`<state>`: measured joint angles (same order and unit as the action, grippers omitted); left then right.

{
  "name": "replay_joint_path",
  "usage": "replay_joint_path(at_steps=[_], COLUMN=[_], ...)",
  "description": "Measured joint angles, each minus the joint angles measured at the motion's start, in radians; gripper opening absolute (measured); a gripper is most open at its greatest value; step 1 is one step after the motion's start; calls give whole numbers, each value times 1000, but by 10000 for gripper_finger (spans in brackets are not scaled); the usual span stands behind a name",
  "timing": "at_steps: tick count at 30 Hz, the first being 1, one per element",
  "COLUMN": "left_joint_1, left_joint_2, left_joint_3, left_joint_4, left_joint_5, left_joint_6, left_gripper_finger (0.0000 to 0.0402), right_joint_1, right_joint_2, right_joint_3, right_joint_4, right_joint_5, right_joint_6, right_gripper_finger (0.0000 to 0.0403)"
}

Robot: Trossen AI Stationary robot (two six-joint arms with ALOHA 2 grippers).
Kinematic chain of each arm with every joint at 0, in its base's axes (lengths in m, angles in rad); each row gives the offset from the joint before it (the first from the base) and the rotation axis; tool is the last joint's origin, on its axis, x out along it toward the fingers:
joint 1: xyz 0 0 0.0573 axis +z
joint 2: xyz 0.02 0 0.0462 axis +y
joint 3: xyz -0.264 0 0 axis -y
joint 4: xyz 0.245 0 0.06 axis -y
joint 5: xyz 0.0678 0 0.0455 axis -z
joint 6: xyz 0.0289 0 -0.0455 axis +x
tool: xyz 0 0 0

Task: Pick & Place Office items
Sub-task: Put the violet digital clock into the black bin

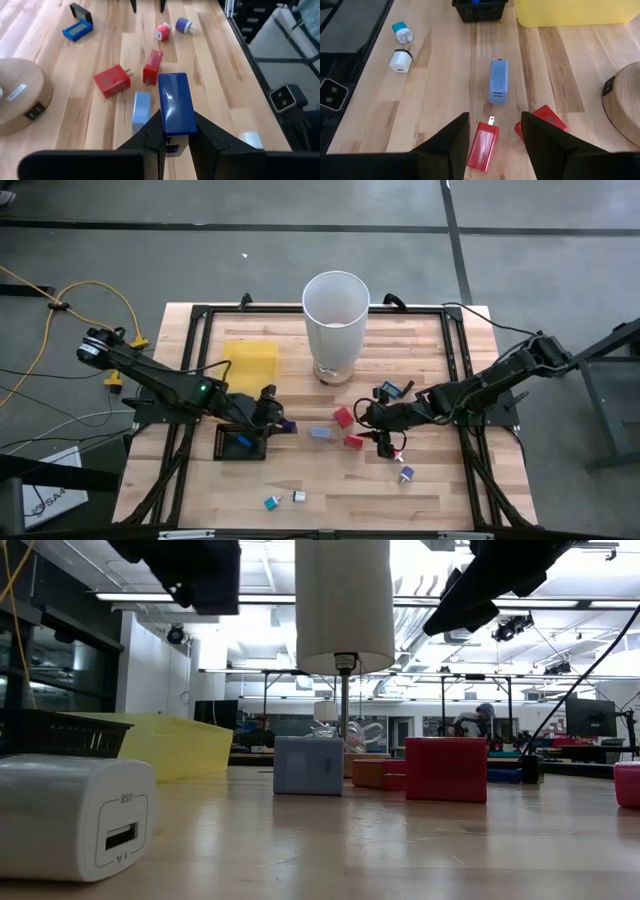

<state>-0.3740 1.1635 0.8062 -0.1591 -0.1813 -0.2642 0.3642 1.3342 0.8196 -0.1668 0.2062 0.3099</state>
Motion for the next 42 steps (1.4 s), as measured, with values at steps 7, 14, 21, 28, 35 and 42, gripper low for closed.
replay_joint_path(at_steps=[7, 14, 21, 28, 35, 42], left_joint_1=[-33, -67, -93, -135, -190, -242], left_joint_2=[-19, -34, -35, -26, 6, 58], left_joint_3=[0, 0, 0, 0, 0, 0], left_joint_4=[-166, -362, -491, -592, -646, -667], left_joint_5=[20, 63, 62, 86, 127, 128], left_joint_6=[-84, -202, -298, -422, -525, -579], left_gripper_finger=[56, 56, 56, 56, 56, 56], right_joint_1=[0, 0, 0, 0, 0, 0], right_joint_2=[0, 0, 1, 0, 0, 0], right_joint_3=[0, 0, 0, 0, 0, 0], right_joint_4=[9, 24, 29, 29, 34, 44], right_joint_5=[0, 0, 0, 0, 0, 0], right_joint_6=[0, 0, 0, 0, 0, 0], right_gripper_finger=[165, 165, 165, 165, 165, 165])
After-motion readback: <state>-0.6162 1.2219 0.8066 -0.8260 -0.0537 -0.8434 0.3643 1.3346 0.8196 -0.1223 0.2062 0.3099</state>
